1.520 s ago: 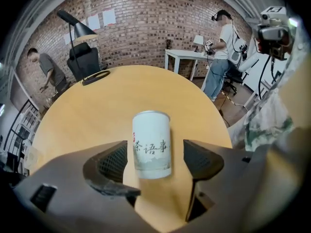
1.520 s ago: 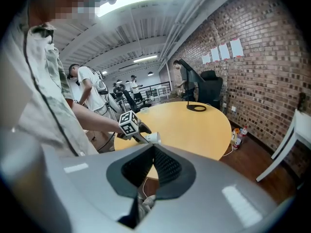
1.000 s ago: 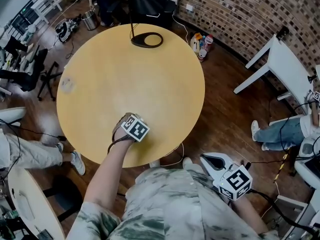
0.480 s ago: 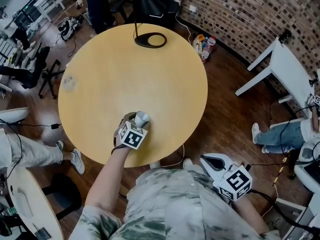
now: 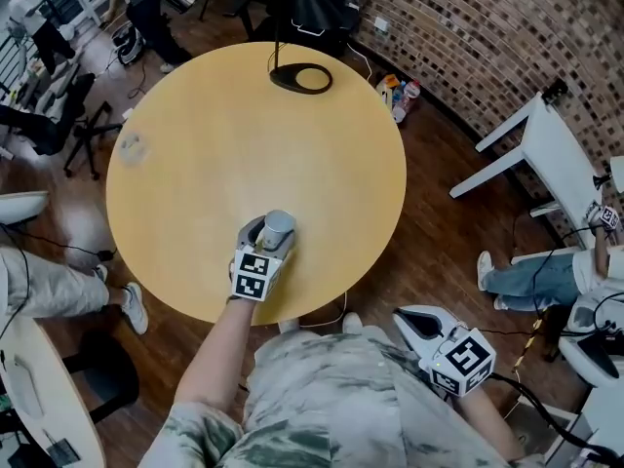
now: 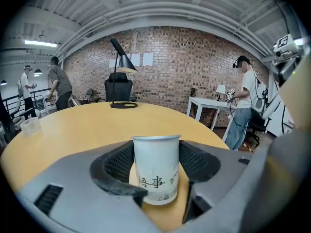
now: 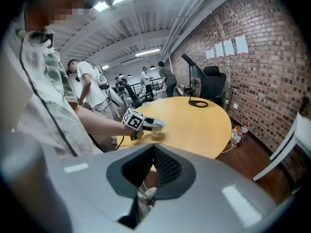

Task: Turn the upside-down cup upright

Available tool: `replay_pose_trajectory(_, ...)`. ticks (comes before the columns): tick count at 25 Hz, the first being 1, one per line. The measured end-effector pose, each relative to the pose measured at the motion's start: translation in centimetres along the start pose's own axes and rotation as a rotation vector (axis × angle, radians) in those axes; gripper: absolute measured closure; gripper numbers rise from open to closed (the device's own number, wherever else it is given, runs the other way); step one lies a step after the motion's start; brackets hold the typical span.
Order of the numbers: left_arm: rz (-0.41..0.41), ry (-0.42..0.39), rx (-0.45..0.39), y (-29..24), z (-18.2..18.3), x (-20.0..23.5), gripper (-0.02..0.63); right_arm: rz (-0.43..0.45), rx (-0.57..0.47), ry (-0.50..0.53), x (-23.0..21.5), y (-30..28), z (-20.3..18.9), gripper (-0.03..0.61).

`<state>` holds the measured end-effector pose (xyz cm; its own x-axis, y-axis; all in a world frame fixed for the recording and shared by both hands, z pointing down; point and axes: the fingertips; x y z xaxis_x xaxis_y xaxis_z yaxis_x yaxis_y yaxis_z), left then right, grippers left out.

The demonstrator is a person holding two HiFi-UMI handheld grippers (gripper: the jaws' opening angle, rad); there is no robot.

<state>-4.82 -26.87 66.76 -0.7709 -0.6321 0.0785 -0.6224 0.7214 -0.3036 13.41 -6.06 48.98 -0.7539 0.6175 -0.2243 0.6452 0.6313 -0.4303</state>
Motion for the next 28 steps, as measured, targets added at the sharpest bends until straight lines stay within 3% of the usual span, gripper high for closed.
replay_pose_trajectory(5,0.005,0.080,-0.115,0.5,-0.9,-0.1,0.321,0.001,0.037,0.014,0.1,-0.2,0.0,0.576)
replay_pose_trajectory(10,-0.006,0.072,-0.167,2.4,-1.6,0.4,0.319,0.011,0.047,0.025,1.5,-1.5,0.5,0.575)
replay_pose_trajectory(14,-0.038,0.023,-0.157,3.4,-1.8,-0.2,0.318,0.014,0.049,0.047,2.1,-2.2,1.5,0.576)
replay_pose_trajectory(19,-0.102,-0.075,-0.070,3.8,-3.5,-1.2,0.299,0.016,0.053,0.053,3.3,-3.3,1.5,0.575)
replay_pose_trajectory(28,-0.116,-0.047,-0.061,5.4,-3.2,-1.1,0.264,-0.004,0.046,0.030,4.2,-2.9,0.7,0.549)
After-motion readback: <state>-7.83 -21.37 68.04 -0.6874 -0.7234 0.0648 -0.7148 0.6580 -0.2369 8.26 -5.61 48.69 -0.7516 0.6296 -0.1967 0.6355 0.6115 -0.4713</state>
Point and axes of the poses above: the fingertips, and each gripper's own axes: y backward along the fingers, x to its left, z out of its top, and after that the axes turned 13 degrees about -x, right-handed
